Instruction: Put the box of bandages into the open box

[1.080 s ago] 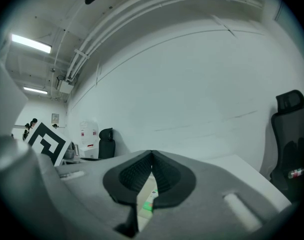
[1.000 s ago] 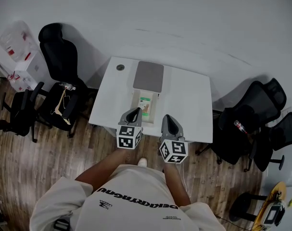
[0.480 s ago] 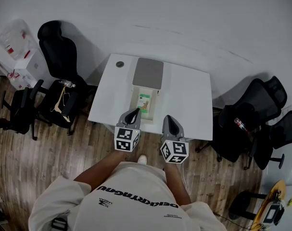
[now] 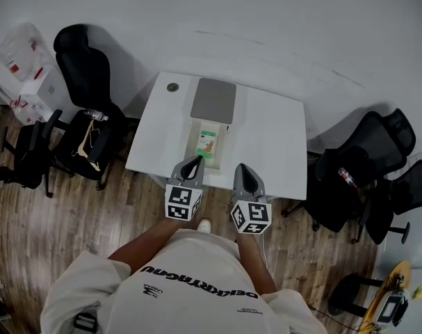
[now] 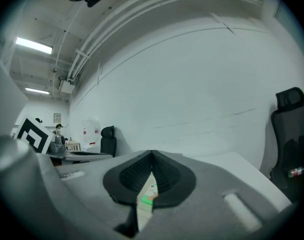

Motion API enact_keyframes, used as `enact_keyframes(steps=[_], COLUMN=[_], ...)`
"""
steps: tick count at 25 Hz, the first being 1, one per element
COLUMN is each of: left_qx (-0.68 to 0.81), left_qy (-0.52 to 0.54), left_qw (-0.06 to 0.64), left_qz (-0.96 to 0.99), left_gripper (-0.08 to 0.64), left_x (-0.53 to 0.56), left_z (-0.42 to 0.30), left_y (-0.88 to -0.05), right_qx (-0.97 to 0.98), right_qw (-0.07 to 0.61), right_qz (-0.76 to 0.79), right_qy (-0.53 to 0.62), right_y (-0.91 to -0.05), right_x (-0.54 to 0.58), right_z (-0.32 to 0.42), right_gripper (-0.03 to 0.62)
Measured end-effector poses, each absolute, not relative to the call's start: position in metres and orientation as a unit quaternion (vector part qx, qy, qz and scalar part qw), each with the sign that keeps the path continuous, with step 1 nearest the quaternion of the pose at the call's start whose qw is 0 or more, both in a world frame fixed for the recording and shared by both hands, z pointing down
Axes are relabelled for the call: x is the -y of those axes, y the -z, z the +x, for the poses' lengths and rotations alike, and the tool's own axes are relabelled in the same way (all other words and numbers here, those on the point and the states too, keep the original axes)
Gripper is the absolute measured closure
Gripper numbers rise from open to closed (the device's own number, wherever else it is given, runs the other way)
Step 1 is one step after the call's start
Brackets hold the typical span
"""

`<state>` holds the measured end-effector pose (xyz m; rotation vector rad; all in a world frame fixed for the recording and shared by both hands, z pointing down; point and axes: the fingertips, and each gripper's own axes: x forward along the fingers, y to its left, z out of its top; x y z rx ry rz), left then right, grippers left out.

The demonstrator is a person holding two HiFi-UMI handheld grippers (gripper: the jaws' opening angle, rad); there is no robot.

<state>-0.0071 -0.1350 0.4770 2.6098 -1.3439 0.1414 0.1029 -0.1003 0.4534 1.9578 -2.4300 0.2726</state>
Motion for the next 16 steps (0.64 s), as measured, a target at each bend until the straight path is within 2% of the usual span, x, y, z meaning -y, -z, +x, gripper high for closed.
enact_keyframes(steps=[16], left_qx=[0.463], left_qy=[-0.04], left_qw=[0.092], left_qz=[0.881], left_gripper=[0.563], left_x=[0.133], left_z=[-0.002], left_y=[-0.478], right_qx=[0.773], right_qw=[0.009], right_qz=[0.628], right_qy=[-0.089], right_y=[-0.466], right_x=[0.102], right_z=[0.117], right_gripper=[0.594])
